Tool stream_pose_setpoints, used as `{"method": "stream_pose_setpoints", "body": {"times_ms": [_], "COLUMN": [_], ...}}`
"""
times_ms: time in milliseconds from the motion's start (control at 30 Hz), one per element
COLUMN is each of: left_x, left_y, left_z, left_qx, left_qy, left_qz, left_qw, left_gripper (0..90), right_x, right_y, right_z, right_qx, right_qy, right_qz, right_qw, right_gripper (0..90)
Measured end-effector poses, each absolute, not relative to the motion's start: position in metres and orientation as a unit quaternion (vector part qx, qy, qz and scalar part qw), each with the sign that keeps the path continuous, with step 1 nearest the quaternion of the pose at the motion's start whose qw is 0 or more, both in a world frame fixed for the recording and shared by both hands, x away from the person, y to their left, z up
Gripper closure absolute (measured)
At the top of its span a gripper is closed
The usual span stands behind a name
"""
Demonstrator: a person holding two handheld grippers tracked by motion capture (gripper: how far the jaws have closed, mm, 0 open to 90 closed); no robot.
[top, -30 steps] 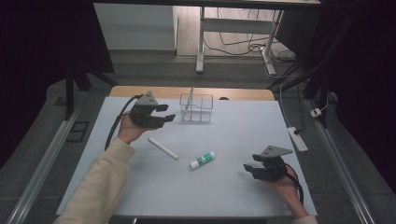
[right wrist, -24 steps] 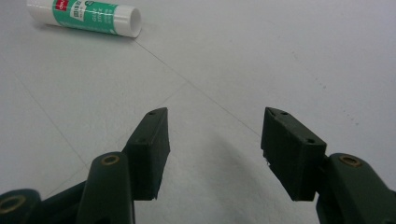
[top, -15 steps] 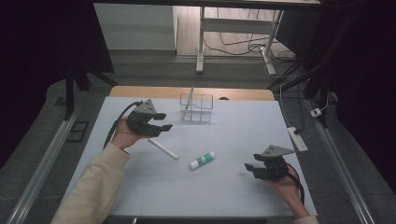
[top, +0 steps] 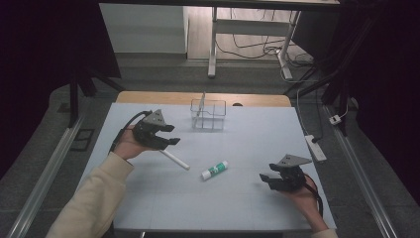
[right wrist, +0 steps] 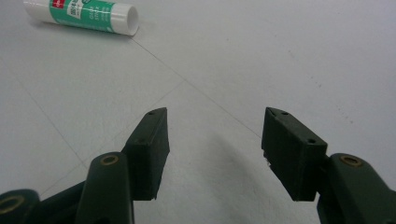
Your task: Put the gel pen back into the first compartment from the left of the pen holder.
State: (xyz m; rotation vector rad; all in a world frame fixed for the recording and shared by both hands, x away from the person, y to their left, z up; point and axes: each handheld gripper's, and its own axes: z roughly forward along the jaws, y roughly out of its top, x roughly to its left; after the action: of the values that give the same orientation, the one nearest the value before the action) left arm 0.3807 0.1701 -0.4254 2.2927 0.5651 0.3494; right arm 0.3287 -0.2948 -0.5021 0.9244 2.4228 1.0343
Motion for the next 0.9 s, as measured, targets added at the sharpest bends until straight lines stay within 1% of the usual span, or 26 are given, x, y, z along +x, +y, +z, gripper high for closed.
{"method": "stream_pose_setpoints", "body": {"times_ms": [467, 600, 767, 900], "left_x": [0.382, 0.382, 0.383, 0.385], "left_y": [0.171, 0.167, 0.162, 0.160], "left_z": [-0.428, -0.429, -0.431, -0.432], "left_qx": [0.914, 0.924, 0.940, 0.946], "left_qy": [0.205, 0.190, 0.155, 0.138], "left_qz": [0.120, 0.115, 0.101, 0.095], "left_qw": [0.329, 0.312, 0.286, 0.277], "left_gripper": [45.4, 45.3, 45.6, 44.1], "right_x": [0.329, 0.329, 0.329, 0.330], "right_y": [-0.294, -0.295, -0.295, -0.295], "right_z": [-0.504, -0.504, -0.504, -0.505], "right_qx": [0.323, 0.325, 0.324, 0.324], "right_qy": [0.859, 0.859, 0.859, 0.859], "right_qz": [0.358, 0.357, 0.356, 0.356], "right_qw": [0.172, 0.173, 0.173, 0.173], "right_gripper": [40.2, 40.1, 40.1, 40.1]}}
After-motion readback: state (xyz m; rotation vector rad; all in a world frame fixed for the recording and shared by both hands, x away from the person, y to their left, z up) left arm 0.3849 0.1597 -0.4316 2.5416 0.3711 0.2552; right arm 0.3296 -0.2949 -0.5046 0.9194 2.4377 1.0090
